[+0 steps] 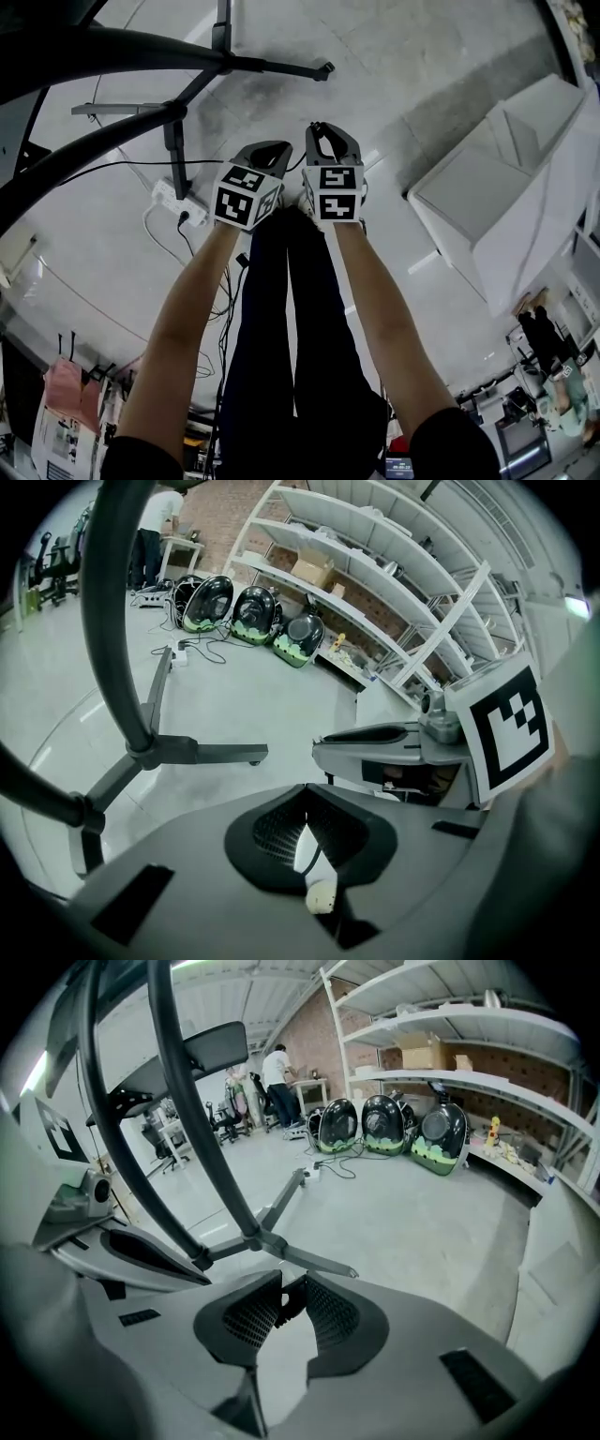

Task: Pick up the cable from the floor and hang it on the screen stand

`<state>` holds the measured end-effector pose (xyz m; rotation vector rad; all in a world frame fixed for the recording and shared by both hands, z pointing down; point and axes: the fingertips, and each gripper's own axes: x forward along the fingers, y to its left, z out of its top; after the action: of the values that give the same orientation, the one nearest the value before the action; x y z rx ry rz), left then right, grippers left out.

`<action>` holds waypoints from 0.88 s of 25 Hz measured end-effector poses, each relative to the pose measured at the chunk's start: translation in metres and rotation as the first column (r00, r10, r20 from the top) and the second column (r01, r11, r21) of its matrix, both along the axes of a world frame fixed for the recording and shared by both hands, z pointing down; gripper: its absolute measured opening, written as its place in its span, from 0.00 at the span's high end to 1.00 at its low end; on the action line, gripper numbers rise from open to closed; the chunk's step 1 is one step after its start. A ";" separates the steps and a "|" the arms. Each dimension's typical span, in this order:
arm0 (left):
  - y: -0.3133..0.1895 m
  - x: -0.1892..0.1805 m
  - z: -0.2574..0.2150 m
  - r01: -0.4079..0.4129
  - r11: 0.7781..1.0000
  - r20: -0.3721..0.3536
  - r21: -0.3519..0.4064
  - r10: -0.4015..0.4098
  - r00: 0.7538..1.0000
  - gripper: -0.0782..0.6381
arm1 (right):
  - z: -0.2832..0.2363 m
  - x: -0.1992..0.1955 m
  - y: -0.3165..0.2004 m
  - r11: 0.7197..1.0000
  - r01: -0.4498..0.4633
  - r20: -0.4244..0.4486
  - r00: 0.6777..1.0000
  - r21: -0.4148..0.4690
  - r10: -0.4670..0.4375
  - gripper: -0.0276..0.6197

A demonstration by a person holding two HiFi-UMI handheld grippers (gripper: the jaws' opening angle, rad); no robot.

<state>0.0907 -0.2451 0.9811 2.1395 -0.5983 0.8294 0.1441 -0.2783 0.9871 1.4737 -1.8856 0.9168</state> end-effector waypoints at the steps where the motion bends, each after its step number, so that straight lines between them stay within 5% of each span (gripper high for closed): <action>1: -0.001 0.000 -0.005 0.000 1.000 0.002 0.003 0.000 1.000 0.88 | -0.007 -0.001 0.000 1.000 0.001 0.001 1.000 0.003 -0.001 0.81; 22: 0.029 0.002 -0.107 0.015 0.999 0.001 0.031 -0.015 1.000 0.88 | -0.140 -0.004 0.020 0.991 0.093 -0.021 0.996 0.094 -0.092 0.81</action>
<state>0.0926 -0.2161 0.8741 2.1597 -0.6307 0.8181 0.1405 -0.2580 0.8475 1.4307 -1.9919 0.7792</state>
